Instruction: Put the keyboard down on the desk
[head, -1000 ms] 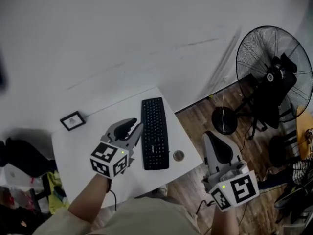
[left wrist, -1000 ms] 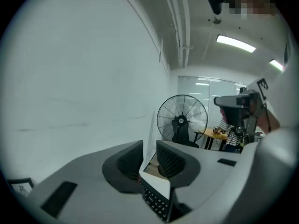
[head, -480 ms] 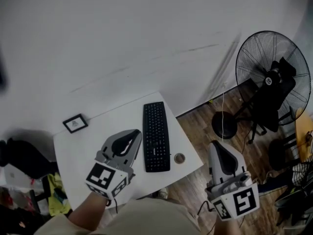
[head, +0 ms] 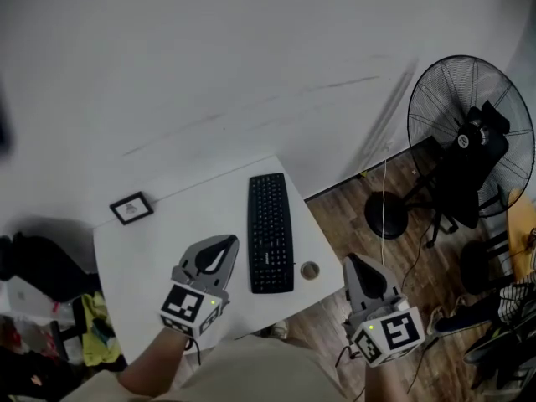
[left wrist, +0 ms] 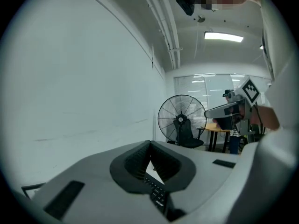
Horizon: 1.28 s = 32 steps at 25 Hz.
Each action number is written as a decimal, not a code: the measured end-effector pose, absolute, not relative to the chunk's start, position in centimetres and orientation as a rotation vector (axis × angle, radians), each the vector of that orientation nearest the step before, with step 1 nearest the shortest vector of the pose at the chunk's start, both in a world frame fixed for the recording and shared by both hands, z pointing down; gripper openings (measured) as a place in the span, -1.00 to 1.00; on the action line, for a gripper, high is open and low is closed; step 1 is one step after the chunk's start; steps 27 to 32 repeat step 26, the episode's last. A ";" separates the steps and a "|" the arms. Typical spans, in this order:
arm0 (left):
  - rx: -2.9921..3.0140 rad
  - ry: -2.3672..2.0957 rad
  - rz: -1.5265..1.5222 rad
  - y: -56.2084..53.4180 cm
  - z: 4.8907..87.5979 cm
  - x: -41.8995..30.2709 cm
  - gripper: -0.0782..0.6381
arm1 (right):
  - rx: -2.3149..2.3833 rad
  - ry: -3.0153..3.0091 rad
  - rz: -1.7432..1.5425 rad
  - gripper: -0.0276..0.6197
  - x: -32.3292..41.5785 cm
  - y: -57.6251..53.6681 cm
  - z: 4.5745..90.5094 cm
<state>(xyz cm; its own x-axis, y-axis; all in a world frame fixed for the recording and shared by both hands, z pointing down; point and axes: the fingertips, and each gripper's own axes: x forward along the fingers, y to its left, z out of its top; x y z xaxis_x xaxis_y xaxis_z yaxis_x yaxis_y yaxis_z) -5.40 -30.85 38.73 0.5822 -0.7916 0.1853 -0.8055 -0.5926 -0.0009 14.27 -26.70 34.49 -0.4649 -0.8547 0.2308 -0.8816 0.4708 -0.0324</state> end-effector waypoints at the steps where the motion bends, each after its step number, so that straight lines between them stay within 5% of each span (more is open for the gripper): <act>1: 2.712 -1.379 0.266 -30.9 39.1 -5.5 -0.72 | 1.492 -2.527 0.238 -0.84 14.1 -26.7 35.3; 32: 2.728 -1.318 0.211 -30.4 38.9 -5.3 -0.72 | 1.463 -2.522 0.281 -0.84 13.1 -27.1 36.6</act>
